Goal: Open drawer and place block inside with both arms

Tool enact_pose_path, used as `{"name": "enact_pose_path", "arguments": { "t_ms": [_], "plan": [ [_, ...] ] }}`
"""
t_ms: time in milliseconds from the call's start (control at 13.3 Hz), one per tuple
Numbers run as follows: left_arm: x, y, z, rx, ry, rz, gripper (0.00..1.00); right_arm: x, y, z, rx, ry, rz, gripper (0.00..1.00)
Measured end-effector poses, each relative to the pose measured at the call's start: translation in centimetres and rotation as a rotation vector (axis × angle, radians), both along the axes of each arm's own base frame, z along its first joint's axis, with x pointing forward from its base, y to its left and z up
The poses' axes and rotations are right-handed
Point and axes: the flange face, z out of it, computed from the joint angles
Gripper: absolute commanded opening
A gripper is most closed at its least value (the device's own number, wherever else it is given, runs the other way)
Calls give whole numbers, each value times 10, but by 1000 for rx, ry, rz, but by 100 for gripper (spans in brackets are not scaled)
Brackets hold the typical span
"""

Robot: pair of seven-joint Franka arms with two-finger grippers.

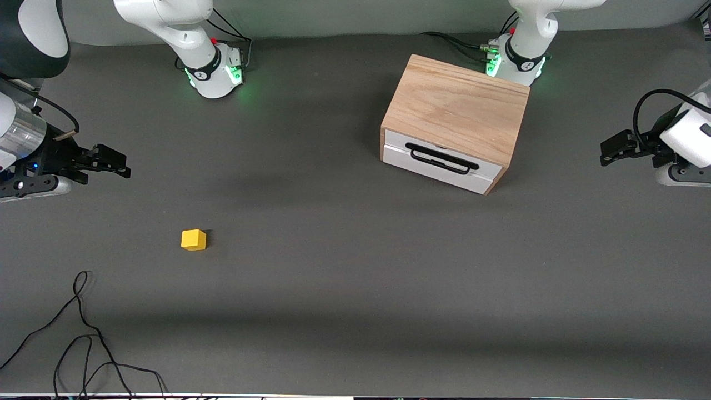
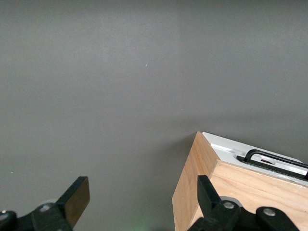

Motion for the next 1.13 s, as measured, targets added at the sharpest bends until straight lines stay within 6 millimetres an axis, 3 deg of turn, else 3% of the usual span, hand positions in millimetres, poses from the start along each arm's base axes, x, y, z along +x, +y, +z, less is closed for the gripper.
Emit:
{"name": "enact_pose_path", "arguments": {
  "t_ms": [602,753,1129],
  "plan": [
    [0,-2,-1,0,3,8,100,2,-1,-4,-12,7,2,100],
    [-1,-25,-3,5,2,61,100,2,-1,-6,-12,11,2,100],
    [-11,-121,-15,4,23,261,100,4,0,-10,-13,21,4,100]
  ]
}}
